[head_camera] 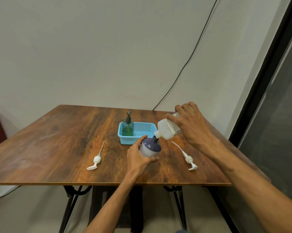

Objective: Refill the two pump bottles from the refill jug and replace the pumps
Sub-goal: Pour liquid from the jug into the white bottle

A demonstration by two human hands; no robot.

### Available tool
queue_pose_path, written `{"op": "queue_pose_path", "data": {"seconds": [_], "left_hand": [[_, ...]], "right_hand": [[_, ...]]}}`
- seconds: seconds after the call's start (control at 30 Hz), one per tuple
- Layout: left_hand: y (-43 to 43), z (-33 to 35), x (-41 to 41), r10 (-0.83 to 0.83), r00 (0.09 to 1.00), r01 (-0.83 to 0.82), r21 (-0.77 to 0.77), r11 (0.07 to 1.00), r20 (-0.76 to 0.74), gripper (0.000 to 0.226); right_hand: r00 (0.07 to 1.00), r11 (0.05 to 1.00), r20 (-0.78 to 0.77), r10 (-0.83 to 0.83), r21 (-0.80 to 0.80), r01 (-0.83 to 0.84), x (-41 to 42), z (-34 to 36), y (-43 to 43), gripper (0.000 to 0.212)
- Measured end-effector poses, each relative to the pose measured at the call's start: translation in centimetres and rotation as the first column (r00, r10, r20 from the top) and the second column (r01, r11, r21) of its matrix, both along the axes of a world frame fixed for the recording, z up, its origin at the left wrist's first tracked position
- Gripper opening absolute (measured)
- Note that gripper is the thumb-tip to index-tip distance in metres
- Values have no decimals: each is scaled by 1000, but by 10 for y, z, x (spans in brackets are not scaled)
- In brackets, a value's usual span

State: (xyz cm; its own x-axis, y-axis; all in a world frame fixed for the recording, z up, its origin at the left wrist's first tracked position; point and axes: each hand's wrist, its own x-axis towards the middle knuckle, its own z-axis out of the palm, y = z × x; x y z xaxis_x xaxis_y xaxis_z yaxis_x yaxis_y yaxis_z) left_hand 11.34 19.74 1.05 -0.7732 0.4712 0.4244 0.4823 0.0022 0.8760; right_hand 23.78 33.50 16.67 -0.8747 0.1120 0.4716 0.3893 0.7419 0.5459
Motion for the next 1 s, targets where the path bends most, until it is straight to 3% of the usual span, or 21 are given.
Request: {"op": "queue_pose_path", "data": {"seconds": [0.57, 1.0], "left_hand": [[0, -6, -3, -19, 1000, 19, 1, 1000, 7, 93], [0, -8, -3, -16, 1000, 15, 21, 1000, 13, 91]], "right_hand": [[998, 998, -34, 57, 27, -56, -3, -5, 2, 53], [995, 995, -44, 87, 56, -84, -5, -8, 6, 60]]}}
